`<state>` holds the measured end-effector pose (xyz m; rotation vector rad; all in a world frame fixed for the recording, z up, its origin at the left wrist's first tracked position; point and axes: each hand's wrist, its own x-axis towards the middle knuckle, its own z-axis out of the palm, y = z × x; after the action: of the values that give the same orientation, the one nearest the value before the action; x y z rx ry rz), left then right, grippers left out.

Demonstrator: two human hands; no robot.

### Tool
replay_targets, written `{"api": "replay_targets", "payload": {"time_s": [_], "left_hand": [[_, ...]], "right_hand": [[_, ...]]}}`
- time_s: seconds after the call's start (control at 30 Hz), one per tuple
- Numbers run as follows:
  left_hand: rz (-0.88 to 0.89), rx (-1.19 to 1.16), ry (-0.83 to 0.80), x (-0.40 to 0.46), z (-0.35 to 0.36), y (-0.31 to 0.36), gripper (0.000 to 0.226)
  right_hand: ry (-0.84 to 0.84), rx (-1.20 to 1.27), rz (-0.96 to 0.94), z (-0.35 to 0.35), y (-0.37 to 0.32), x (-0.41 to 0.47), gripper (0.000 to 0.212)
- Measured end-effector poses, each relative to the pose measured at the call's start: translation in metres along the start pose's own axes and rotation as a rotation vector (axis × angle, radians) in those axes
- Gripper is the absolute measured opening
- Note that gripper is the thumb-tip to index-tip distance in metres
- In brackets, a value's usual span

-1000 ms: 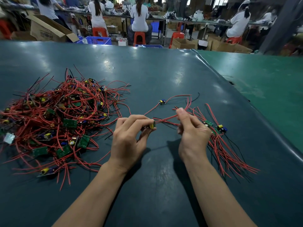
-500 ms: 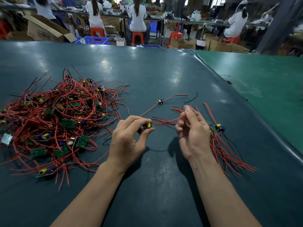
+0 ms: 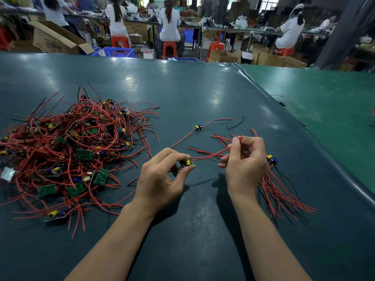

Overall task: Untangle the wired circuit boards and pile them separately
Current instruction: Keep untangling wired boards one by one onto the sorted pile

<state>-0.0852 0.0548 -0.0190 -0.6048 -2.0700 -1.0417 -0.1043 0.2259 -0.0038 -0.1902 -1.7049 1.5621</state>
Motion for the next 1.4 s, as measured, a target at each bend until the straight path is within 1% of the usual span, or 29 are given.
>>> {"api": "replay_targets", "payload": {"time_s": [0.07, 0.13, 0.17, 0.2, 0.23, 0.27, 0.3, 0.33, 0.4, 0.57, 0.63, 0.7, 0.77, 0.83, 0.9, 0.93, 0.97, 1.03, 1.07, 1.1, 1.13, 1.17, 1.2, 1.27, 1.3, 1.33, 1.37, 1.4], "left_hand": [[-0.019, 0.028, 0.054, 0.001, 0.0, -0.003, 0.011], [-0.025, 0.065, 0.098, 0.002, 0.0, -0.004, 0.011], [-0.027, 0.076, 0.109, 0.002, 0.001, -0.005, 0.011], [-0.028, 0.081, 0.11, 0.002, 0.001, -0.006, 0.011], [-0.026, 0.08, 0.102, 0.002, 0.001, -0.007, 0.011], [-0.02, 0.075, 0.085, 0.002, 0.001, -0.007, 0.013], [-0.013, 0.067, 0.061, 0.001, 0.001, -0.008, 0.014], [-0.008, 0.055, 0.036, 0.001, 0.001, -0.008, 0.015], [-0.002, 0.033, 0.007, 0.001, 0.002, -0.006, 0.016], [0.025, 0.028, 0.006, 0.002, 0.003, 0.0, 0.015], [0.035, 0.033, 0.005, 0.002, 0.003, 0.001, 0.014], [0.046, 0.035, 0.004, 0.002, 0.003, 0.002, 0.014], [0.056, 0.033, 0.003, 0.001, 0.002, 0.003, 0.014], [0.062, 0.032, -0.001, 0.001, 0.001, 0.005, 0.014], [0.061, 0.025, -0.004, 0.001, 0.001, 0.005, 0.014], [0.054, 0.025, -0.004, 0.001, 0.001, 0.004, 0.014], [0.042, 0.031, -0.004, 0.001, 0.001, 0.003, 0.014], [0.008, 0.069, -0.011, 0.001, 0.001, 0.0, 0.014], [-0.003, 0.098, -0.017, 0.001, 0.001, -0.001, 0.015], [-0.006, 0.125, -0.021, 0.001, 0.001, -0.001, 0.015], [-0.005, 0.145, -0.017, 0.001, 0.001, -0.002, 0.016], [-0.004, 0.154, 0.0, 0.001, 0.001, -0.002, 0.016], [-0.007, 0.157, 0.035, 0.002, 0.001, -0.002, 0.016], [-0.016, 0.16, 0.144, 0.004, 0.0, -0.002, 0.016], [-0.014, 0.165, 0.199, 0.005, 0.0, -0.001, 0.016], [-0.005, 0.171, 0.242, 0.005, -0.001, -0.001, 0.016], [0.007, 0.179, 0.262, 0.005, -0.002, 0.0, 0.017], [0.026, 0.185, 0.252, 0.005, -0.003, 0.0, 0.018]], "right_hand": [[-0.129, 0.206, 0.19, 0.003, -0.005, -0.001, 0.006], [-0.296, 0.386, 0.451, 0.006, -0.01, -0.002, 0.028], [-0.418, 0.393, 0.559, 0.007, -0.01, -0.004, 0.038], [-0.551, 0.36, 0.634, 0.008, -0.012, -0.007, 0.042], [-0.678, 0.331, 0.667, 0.008, -0.012, -0.011, 0.041], [-0.763, 0.326, 0.674, 0.008, -0.013, -0.015, 0.034], [-0.798, 0.339, 0.664, 0.009, -0.013, -0.017, 0.024], [-0.791, 0.358, 0.648, 0.009, -0.013, -0.018, 0.016], [-0.697, 0.365, 0.61, 0.01, -0.013, -0.016, 0.011], [-0.319, 0.415, 0.494, 0.012, -0.012, -0.006, 0.017], [-0.213, 0.443, 0.463, 0.012, -0.01, -0.003, 0.018], [-0.129, 0.457, 0.449, 0.011, -0.009, 0.001, 0.024], [-0.037, 0.48, 0.462, 0.008, -0.007, 0.006, 0.023], [0.01, 0.511, 0.486, 0.004, -0.005, 0.012, 0.015], [-0.006, 0.493, 0.454, 0.002, -0.001, 0.015, 0.018], [-0.018, 0.426, 0.376, 0.001, 0.0, 0.015, 0.02], [-0.027, 0.301, 0.241, 0.0, 0.0, 0.013, 0.021], [-0.027, 0.007, -0.11, -0.001, 0.001, 0.007, 0.019], [-0.018, -0.088, -0.249, -0.001, 0.002, 0.004, 0.019], [-0.008, -0.134, -0.336, -0.001, 0.002, 0.002, 0.019], [-0.013, -0.143, -0.358, -0.001, 0.002, 0.001, 0.018], [-0.045, -0.116, -0.31, 0.0, 0.001, -0.001, 0.018], [-0.098, -0.033, -0.19, 0.001, -0.002, -0.001, 0.022], [-0.195, 0.195, 0.151, 0.004, -0.008, -0.004, 0.044], [-0.238, 0.277, 0.313, 0.004, -0.01, -0.005, 0.048], [-0.313, 0.305, 0.43, 0.004, -0.011, -0.005, 0.044], [-0.441, 0.294, 0.511, 0.004, -0.012, -0.007, 0.038], [-0.605, 0.281, 0.573, 0.005, -0.012, -0.011, 0.035]]}}
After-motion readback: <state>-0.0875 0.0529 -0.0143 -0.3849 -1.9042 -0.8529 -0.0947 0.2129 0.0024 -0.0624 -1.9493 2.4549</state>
